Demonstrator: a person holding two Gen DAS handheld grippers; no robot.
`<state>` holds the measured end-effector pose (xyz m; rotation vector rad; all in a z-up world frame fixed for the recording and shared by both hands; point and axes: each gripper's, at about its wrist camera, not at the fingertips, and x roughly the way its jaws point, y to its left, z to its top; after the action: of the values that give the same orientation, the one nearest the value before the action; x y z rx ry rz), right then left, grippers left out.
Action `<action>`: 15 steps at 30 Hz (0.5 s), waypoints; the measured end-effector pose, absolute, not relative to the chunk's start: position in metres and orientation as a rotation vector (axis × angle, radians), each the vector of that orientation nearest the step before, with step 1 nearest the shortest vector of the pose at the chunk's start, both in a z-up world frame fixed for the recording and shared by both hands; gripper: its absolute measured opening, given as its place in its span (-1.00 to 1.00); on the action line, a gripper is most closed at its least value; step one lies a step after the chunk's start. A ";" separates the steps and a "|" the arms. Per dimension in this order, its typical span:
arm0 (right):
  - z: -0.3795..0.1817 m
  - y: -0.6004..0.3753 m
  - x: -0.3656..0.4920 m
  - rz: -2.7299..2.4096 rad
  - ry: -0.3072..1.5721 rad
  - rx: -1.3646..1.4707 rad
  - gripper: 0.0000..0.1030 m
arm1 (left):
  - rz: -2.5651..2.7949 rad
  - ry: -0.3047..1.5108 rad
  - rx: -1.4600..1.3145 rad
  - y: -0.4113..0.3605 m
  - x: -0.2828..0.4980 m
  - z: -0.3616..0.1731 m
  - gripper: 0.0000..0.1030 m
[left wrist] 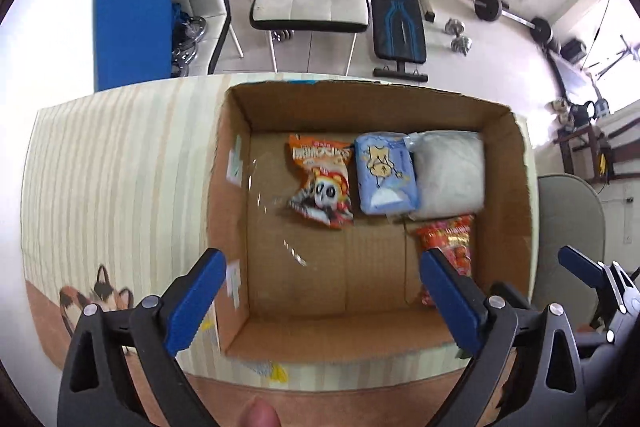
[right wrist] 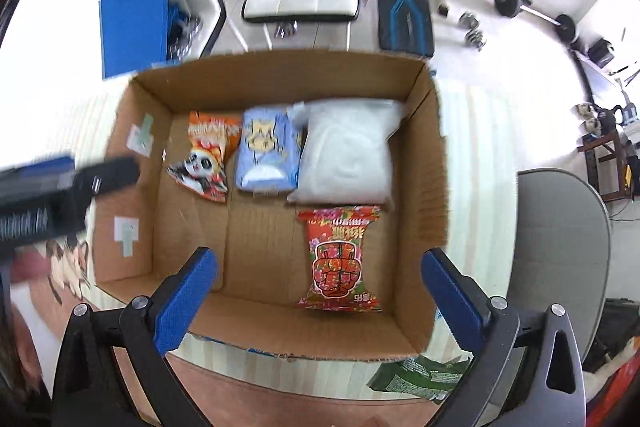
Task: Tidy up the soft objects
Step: 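Grasp the silver scrubber sponge with left tool while right tool grasps the green snack bag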
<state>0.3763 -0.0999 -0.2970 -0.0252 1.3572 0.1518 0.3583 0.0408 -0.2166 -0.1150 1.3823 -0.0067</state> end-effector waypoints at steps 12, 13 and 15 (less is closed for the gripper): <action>-0.272 -0.134 0.299 0.208 1.273 0.098 1.00 | 0.233 1.217 -0.099 0.069 0.251 -0.191 0.94; -0.277 -0.140 0.290 0.192 1.274 0.100 1.00 | 0.247 1.236 -0.113 0.074 0.242 -0.200 0.94; -0.294 -0.152 0.271 0.163 1.304 0.123 1.00 | 0.249 1.313 -0.180 0.087 0.227 -0.229 0.93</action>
<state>0.2706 -0.1524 -0.2941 0.1226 1.3037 0.1625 0.2267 0.0872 -0.2293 -0.1804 1.3128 0.2487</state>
